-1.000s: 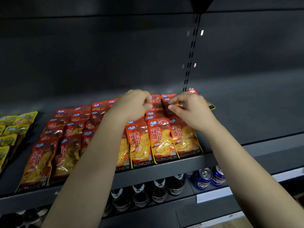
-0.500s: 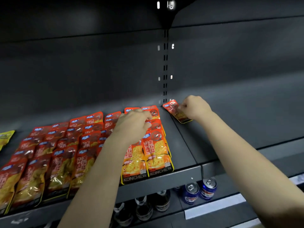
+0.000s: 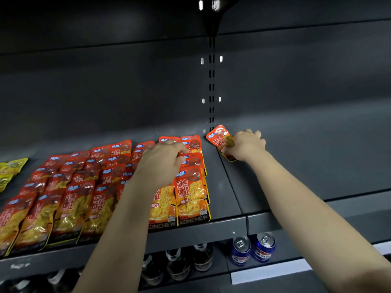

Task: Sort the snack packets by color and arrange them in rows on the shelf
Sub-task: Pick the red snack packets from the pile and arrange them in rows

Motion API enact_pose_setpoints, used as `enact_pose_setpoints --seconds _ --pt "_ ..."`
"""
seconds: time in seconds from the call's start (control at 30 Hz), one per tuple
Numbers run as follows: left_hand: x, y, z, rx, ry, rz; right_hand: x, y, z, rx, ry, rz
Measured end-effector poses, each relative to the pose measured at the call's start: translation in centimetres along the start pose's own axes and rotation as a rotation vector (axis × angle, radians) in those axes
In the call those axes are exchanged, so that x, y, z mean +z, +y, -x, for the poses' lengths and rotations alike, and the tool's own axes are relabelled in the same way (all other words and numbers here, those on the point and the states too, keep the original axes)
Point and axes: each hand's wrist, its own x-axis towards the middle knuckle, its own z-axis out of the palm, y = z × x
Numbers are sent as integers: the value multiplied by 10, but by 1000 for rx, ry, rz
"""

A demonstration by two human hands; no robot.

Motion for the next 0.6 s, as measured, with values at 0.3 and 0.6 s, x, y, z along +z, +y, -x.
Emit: enact_pose_setpoints --seconds 0.3,0.6 --pt "-12 -13 16 -83 14 35 -5 4 3 -24 15 -355" --pt "-32 -32 28 -92 100 292 -24 -14 43 -265 -65 -1080"
